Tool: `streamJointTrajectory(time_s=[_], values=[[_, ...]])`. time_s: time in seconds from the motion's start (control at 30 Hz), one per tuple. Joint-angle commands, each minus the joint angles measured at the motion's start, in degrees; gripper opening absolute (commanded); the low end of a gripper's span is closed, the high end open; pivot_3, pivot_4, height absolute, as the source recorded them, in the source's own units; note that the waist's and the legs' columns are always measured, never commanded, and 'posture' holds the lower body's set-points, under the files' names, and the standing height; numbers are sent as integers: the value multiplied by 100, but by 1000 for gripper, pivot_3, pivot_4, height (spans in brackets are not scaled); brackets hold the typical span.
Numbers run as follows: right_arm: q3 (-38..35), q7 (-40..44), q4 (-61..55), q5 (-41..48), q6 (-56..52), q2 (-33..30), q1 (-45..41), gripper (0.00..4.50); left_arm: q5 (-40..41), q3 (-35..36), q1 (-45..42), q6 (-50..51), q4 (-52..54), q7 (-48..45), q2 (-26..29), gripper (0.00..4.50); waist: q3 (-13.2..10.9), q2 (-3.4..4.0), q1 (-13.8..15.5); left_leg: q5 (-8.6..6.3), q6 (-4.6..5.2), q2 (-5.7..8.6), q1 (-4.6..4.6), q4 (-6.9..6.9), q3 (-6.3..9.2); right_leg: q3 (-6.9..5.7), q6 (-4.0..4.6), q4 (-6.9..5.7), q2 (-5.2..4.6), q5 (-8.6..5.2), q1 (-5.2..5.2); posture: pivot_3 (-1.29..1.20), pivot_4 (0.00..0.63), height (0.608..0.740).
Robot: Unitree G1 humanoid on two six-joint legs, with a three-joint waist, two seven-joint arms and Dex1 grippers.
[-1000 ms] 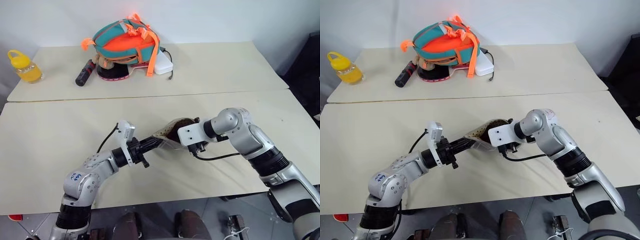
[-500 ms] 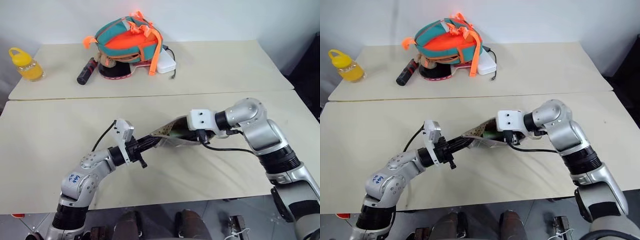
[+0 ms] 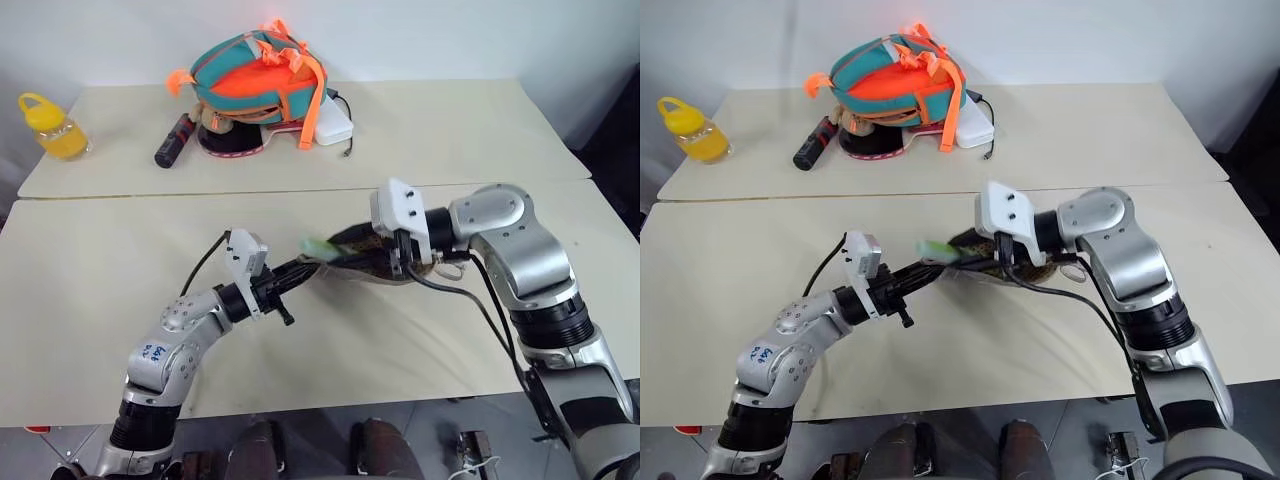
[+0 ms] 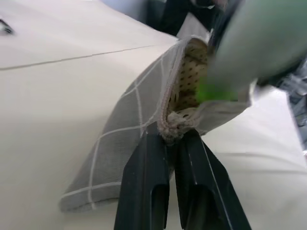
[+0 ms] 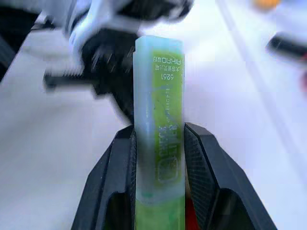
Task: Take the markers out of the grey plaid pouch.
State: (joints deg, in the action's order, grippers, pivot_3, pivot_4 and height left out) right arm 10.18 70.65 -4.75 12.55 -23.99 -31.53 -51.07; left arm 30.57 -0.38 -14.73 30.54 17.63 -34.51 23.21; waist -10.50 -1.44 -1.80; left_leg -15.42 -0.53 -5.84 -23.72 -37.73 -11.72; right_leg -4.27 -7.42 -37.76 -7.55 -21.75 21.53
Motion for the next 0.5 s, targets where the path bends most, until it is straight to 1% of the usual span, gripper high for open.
streamJointTrajectory(time_s=[0.03,0.13,0.23,0.33,0.4,0.5], values=[[-414,-209,273,-29,504,-184,-330,1046,102,222,55,-47,81,-69,42,0,0,0,6,0,0,0,-3,0,0,-1,0,0,0,0,2,0,150,740],[-445,-521,967,-460,1137,-401,-667,1046,36,168,112,-123,13,-102,-26,0,0,0,14,-1,1,0,-4,3,1,-4,-1,2,0,0,3,0,150,740],[-48,-772,1924,-1429,2153,-946,-739,1046,111,158,171,-65,112,-77,-116,0,-1,-1,27,-1,2,1,-14,-1,3,-7,-2,4,0,1,6,0,150,740],[373,-1066,2814,-2230,2910,-1318,-611,1046,124,162,200,-40,142,-79,-125,0,-2,-2,8,-3,5,2,-19,-7,4,-7,-4,8,-1,2,6,0,150,740],[614,-1194,3326,-2626,3330,-1452,-486,1046,124,161,192,-41,133,-81,-125,0,-3,0,-11,-2,4,1,-19,-7,1,-7,-4,7,2,2,9,0,150,740],[766,-1442,4024,-2971,3760,-1474,-482,1046,134,169,171,-34,129,-87,-123,0,-11,13,-71,-1,2,-3,-18,-8,-1,-5,-4,4,5,2,9,0,150,740]])
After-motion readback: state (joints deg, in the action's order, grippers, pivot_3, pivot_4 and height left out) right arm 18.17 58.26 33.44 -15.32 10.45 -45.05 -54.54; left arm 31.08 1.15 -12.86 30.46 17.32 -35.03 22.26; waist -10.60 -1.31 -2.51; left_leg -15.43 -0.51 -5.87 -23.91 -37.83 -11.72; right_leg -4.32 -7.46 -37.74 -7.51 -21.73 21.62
